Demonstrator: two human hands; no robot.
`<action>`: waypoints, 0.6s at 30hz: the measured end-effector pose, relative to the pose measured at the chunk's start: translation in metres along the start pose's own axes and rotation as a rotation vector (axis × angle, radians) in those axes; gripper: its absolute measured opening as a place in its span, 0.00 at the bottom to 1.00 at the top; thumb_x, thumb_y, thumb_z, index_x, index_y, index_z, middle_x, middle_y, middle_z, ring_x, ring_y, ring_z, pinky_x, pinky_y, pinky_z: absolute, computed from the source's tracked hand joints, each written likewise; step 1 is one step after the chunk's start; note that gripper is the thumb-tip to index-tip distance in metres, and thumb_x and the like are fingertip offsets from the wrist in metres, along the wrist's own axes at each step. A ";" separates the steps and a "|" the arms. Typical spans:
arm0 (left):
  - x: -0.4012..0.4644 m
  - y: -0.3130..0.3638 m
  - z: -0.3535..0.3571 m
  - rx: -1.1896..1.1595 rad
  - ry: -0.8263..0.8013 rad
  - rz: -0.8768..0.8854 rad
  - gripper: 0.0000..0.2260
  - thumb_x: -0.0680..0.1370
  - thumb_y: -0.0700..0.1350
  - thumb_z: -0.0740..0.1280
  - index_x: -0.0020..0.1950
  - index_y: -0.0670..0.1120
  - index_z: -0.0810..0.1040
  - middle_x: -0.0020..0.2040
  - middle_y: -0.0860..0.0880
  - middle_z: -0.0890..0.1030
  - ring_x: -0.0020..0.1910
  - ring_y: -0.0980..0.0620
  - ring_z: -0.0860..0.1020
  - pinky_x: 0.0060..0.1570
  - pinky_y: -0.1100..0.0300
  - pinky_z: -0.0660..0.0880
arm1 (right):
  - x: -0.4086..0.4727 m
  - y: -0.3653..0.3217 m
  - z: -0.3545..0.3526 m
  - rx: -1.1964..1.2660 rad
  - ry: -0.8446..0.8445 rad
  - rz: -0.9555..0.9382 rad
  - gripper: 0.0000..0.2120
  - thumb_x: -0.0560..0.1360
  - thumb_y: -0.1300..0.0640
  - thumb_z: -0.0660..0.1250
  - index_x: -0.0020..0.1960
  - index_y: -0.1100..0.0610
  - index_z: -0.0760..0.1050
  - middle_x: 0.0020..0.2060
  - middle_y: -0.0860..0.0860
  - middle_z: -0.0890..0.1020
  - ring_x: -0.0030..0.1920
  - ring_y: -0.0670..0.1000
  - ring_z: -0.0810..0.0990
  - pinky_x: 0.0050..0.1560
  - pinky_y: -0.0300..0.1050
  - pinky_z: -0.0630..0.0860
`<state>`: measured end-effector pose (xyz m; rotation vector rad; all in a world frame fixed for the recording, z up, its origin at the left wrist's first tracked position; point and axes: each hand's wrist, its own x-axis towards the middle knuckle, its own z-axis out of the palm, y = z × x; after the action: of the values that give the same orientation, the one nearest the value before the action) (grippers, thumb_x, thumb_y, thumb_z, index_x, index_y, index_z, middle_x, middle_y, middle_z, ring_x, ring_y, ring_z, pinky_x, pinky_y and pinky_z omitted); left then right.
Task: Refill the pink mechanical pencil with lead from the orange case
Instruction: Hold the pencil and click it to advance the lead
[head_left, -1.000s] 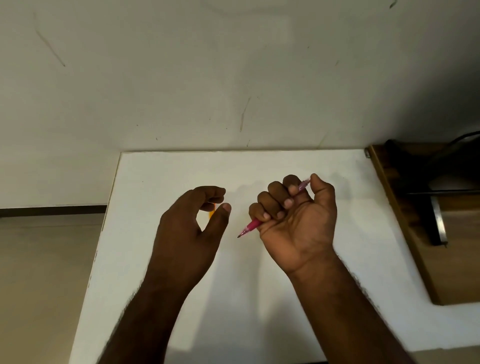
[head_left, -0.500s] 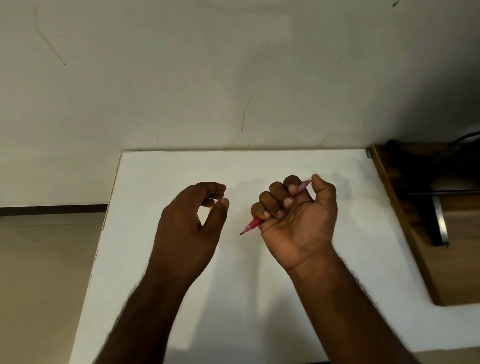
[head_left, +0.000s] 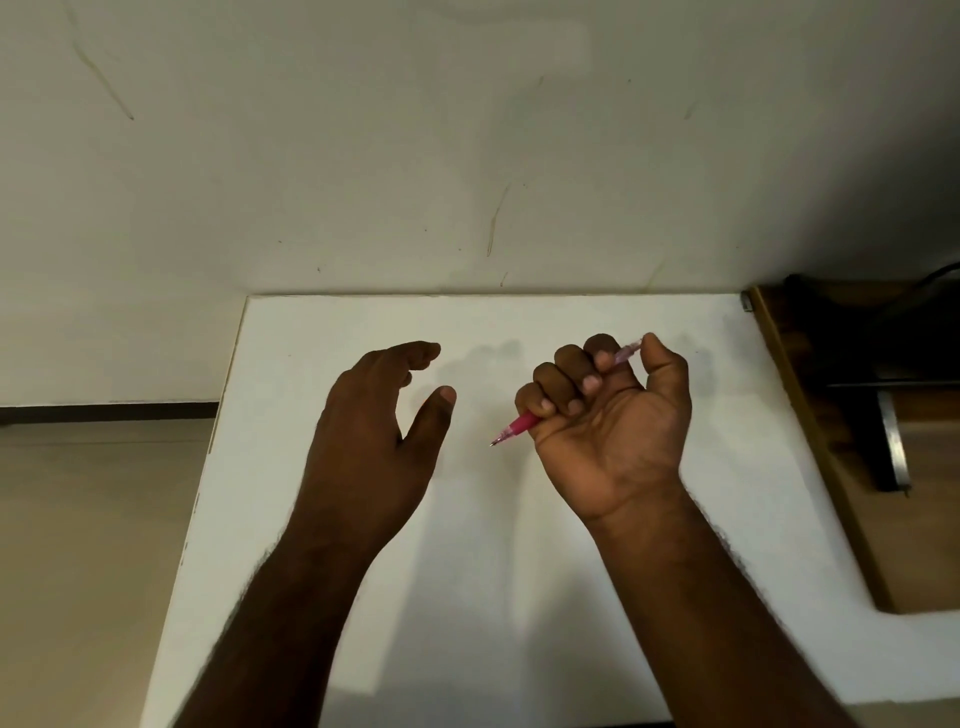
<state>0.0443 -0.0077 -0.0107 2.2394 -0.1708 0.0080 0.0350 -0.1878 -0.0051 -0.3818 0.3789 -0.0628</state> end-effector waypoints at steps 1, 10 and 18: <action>0.001 -0.001 -0.001 0.010 -0.002 -0.003 0.16 0.79 0.50 0.68 0.68 0.54 0.75 0.64 0.59 0.77 0.62 0.56 0.76 0.63 0.53 0.73 | 0.001 0.000 0.000 -0.005 -0.001 0.007 0.21 0.79 0.43 0.53 0.33 0.55 0.67 0.28 0.49 0.64 0.27 0.49 0.60 0.31 0.43 0.63; 0.004 0.000 -0.005 0.106 -0.007 0.026 0.22 0.77 0.55 0.68 0.70 0.53 0.74 0.72 0.56 0.73 0.71 0.54 0.70 0.68 0.57 0.67 | 0.003 -0.002 0.000 -0.044 -0.017 0.023 0.21 0.79 0.44 0.52 0.33 0.55 0.67 0.27 0.49 0.65 0.26 0.49 0.61 0.31 0.43 0.64; 0.005 0.004 -0.004 -0.043 0.035 -0.038 0.20 0.77 0.56 0.69 0.69 0.58 0.74 0.68 0.65 0.72 0.67 0.65 0.69 0.65 0.62 0.68 | 0.003 -0.003 0.002 -0.039 0.003 -0.002 0.20 0.79 0.45 0.52 0.34 0.55 0.67 0.27 0.49 0.65 0.27 0.49 0.60 0.31 0.43 0.63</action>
<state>0.0488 -0.0070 -0.0048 2.1977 -0.1088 0.0232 0.0381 -0.1901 -0.0037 -0.4201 0.3829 -0.0579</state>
